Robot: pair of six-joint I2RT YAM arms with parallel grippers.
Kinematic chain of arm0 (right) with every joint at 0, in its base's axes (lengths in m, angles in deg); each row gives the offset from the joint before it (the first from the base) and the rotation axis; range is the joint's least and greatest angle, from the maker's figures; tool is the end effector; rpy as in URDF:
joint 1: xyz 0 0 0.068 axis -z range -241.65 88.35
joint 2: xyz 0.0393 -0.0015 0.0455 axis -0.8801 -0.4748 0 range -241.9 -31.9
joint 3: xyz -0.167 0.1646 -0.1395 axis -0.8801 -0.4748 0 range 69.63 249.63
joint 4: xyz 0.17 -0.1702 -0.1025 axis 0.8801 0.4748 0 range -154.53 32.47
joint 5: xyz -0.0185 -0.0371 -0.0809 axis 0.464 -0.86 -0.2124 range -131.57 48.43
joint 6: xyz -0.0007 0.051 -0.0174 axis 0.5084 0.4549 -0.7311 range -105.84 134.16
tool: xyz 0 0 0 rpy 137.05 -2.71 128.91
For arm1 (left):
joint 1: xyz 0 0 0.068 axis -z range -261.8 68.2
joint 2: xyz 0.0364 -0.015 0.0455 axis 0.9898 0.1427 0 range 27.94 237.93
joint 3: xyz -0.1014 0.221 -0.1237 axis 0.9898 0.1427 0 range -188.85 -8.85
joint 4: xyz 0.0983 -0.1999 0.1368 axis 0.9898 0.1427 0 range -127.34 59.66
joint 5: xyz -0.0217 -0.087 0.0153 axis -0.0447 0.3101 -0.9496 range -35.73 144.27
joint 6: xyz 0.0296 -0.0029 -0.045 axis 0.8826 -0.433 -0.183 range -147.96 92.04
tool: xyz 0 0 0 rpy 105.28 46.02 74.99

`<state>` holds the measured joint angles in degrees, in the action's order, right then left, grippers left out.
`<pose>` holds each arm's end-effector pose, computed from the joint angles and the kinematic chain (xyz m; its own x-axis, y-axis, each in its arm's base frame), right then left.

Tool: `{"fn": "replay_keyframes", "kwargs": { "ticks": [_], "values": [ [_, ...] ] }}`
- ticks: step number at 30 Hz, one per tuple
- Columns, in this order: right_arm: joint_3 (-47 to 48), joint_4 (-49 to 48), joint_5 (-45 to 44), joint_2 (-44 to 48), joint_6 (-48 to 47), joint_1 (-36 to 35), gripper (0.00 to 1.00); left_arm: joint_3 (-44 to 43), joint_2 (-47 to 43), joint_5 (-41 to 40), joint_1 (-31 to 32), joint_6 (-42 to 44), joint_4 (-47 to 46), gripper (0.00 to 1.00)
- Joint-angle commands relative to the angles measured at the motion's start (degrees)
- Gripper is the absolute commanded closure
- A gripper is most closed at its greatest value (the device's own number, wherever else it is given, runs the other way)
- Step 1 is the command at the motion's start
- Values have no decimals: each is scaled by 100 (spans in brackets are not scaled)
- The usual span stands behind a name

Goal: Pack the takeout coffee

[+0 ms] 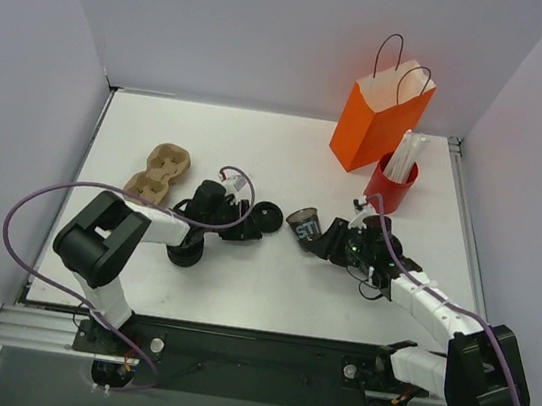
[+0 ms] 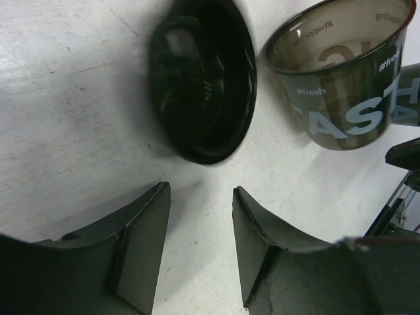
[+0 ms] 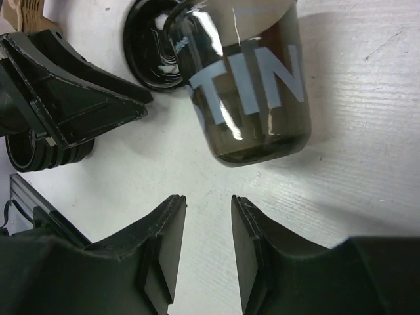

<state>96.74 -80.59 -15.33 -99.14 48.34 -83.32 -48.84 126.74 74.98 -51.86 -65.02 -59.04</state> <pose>0.2178 0.1034 0.2017 -0.7103 0.2600 -0.6541 -0.3714 0.6510 0.6620 0.2746 -0.1728 0.1311 -0.8459 -0.1634 -0.5076 0.2522 0.7161 -0.6508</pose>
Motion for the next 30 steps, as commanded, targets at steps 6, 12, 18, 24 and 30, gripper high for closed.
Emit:
{"fn": "replay_keyframes", "kwargs": {
  "ticks": [6,12,18,24,30],
  "values": [
    [786,919,-749,168,-596,40,63,-167,-669,-305,-128,208,683,44],
    [1829,1762,-1437,-324,-850,23,49,-729,-1179,-199,-330,646,1377,42],
    [3028,3187,-2062,-1081,-1149,67,44,-1535,-1119,299,-453,1129,1080,34],
    [3063,3495,-1807,-1256,-1773,136,38,-3204,559,2243,-453,1236,649,37],
    [3204,3258,-1456,-1791,-2107,172,29,-4446,1904,3070,-295,1490,851,37]
  ]
}}
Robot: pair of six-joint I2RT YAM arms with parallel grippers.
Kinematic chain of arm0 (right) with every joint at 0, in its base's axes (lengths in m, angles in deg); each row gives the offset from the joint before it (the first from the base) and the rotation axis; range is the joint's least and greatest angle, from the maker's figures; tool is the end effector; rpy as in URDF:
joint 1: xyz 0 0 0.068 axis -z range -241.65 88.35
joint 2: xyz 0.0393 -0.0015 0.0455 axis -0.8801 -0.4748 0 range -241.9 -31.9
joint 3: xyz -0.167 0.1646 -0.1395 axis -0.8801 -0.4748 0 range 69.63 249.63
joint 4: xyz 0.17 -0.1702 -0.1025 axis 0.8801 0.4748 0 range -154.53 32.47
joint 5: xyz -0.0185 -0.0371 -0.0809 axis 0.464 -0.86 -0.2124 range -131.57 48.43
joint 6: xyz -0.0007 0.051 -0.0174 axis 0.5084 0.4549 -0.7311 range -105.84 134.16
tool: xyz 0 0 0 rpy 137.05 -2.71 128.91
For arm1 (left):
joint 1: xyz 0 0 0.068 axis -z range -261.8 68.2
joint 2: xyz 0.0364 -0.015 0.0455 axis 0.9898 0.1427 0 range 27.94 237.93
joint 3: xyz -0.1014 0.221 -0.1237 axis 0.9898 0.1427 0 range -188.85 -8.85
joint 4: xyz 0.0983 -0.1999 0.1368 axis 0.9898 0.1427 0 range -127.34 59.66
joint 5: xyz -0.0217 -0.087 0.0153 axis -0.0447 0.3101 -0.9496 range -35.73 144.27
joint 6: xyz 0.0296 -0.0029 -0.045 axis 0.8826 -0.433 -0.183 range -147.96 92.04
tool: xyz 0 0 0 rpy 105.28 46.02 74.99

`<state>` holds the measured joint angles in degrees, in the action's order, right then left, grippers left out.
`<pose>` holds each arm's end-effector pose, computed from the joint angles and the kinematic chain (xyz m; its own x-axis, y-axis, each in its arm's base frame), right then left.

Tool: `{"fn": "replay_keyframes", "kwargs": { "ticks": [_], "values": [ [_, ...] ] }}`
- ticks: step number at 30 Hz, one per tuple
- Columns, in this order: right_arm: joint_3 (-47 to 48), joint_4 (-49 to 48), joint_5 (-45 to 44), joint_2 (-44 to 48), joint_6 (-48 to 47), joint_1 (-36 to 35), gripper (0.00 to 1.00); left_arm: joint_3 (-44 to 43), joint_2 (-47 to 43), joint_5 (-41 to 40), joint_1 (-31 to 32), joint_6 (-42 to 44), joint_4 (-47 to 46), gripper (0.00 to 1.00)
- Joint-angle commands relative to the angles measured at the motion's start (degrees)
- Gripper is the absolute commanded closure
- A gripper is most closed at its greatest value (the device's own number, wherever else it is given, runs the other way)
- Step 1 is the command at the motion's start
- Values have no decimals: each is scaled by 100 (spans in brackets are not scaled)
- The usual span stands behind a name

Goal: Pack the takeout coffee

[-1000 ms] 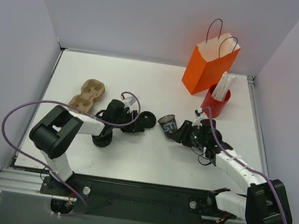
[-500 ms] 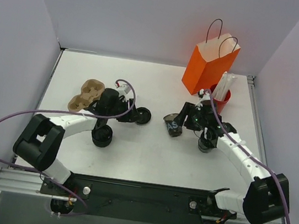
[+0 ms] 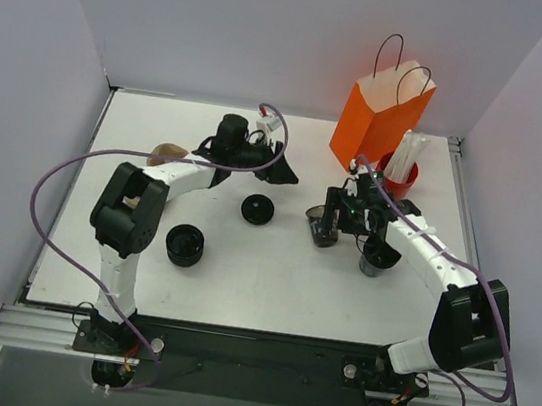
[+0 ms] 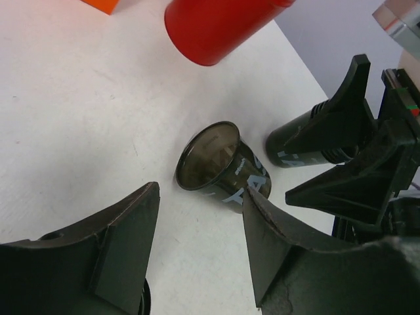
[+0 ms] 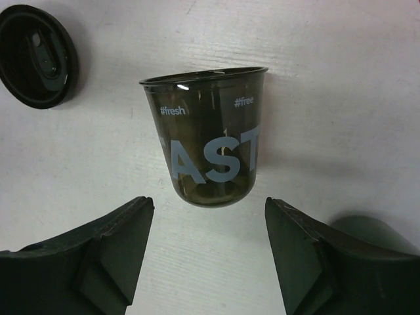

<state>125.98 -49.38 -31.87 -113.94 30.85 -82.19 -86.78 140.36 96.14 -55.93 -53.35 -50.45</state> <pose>0.2908 0.1153 0.2515 -0.7202 0.0324 -0.6931 -0.2697 0.9073 0.3227 0.3947 -0.2179 0.2316 -0.6756 -0.0273 -0.7368 0.6579 0.4287 -0.6192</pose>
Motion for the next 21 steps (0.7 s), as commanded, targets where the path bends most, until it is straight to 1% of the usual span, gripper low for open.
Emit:
{"fn": "replay_keyframes", "kwargs": {
  "ticks": [1,3,6,9,12,17,21],
  "values": [
    [288,67,234,-495,-411,76,29,-827,762,1025,181,385,-78,37],
    [279,-13,252,-654,-429,93,30,-925,930,1208,252,551,-96,37],
    [262,-206,392,-883,-561,111,31,-856,1124,1481,349,640,-752,37],
    [165,-425,533,-1024,-719,111,34,-724,1212,1482,358,649,-1132,37],
    [-72,-855,753,-1007,-939,111,39,-750,1335,1439,340,807,-1151,37],
    [-283,-1111,1060,-937,-1211,94,47,-820,1405,1456,340,974,-1230,37],
    [-388,-1365,1403,-753,-1370,85,50,-873,1388,1395,340,1264,-791,37]
  ]
}}
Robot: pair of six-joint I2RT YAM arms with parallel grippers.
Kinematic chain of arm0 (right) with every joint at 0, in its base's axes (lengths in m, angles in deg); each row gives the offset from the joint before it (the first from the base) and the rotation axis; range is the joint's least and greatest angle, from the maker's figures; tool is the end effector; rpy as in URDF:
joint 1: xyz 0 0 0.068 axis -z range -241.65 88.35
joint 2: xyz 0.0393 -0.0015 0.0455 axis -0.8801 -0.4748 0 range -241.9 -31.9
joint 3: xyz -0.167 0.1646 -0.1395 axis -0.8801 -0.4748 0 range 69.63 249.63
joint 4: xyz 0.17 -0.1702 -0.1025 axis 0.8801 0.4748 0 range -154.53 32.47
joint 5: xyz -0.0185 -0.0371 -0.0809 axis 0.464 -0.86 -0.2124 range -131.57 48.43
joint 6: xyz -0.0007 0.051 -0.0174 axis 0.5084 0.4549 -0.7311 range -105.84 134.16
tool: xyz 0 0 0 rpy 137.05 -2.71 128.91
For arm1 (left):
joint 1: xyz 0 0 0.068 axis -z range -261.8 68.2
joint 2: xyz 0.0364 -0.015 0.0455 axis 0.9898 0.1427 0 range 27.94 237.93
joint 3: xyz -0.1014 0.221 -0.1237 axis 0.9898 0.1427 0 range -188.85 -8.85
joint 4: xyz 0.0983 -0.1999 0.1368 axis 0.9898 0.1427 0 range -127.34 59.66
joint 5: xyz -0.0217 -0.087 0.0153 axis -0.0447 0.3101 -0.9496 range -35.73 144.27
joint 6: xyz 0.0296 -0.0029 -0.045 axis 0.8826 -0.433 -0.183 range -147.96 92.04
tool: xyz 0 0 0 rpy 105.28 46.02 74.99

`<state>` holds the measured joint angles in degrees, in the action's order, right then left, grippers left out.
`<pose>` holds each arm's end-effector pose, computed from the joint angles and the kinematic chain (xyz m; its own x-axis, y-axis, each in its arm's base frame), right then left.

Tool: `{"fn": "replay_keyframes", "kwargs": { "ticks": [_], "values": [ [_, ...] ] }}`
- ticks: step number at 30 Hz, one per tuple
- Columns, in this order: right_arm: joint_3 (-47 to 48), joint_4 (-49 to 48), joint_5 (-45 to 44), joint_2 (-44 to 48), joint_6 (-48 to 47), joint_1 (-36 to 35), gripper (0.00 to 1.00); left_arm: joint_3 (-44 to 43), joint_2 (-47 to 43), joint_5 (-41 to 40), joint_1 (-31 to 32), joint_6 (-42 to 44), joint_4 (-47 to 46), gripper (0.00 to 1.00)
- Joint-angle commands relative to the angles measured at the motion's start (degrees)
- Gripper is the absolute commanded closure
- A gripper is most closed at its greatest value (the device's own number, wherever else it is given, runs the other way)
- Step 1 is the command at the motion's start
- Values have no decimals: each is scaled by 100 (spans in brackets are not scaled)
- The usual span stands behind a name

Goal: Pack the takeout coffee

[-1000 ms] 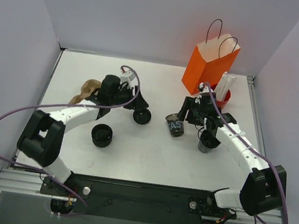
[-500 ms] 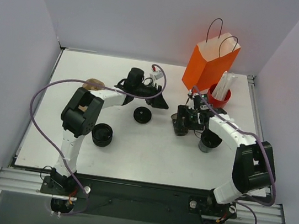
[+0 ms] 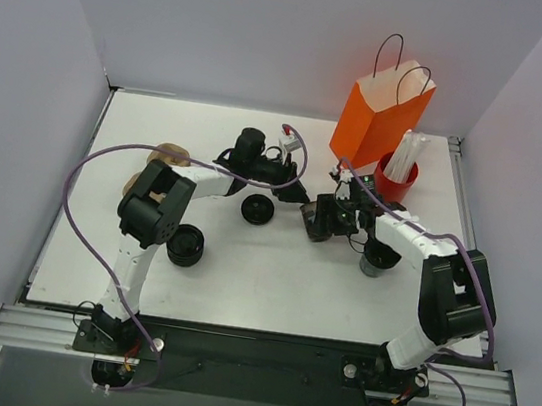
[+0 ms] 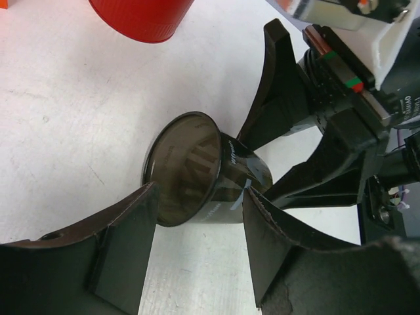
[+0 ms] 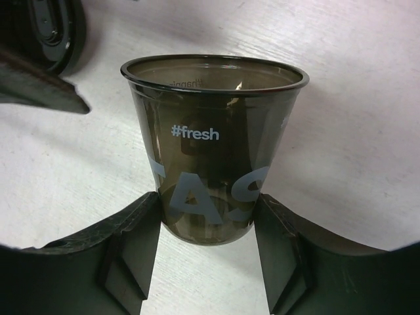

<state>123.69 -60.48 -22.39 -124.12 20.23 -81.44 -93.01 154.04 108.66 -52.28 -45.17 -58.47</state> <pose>0.3157 0.1259 0.2008 -0.6866 -0.1410 -0.7132 -0.4788 0.8259 0.2977 0.4090 -0.2649 0.1740 -0.5760 0.1282 -0.8073 0.8141 0.1783 -0.5526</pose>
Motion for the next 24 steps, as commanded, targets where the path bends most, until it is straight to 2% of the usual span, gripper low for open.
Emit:
{"fn": "replay_keyframes", "kwargs": {
  "ticks": [1,8,16,24],
  "values": [
    [-229,-317,533,293,-325,19,50,-224,11,151,-34,482,38,37],
    [-422,-634,815,468,-370,-95,52,-92,-77,168,10,482,135,37],
    [-642,-976,877,671,-238,-165,52,347,-437,230,142,570,188,49],
    [-774,-1214,973,776,-123,-227,52,936,-832,151,212,377,-67,48]
  ]
}}
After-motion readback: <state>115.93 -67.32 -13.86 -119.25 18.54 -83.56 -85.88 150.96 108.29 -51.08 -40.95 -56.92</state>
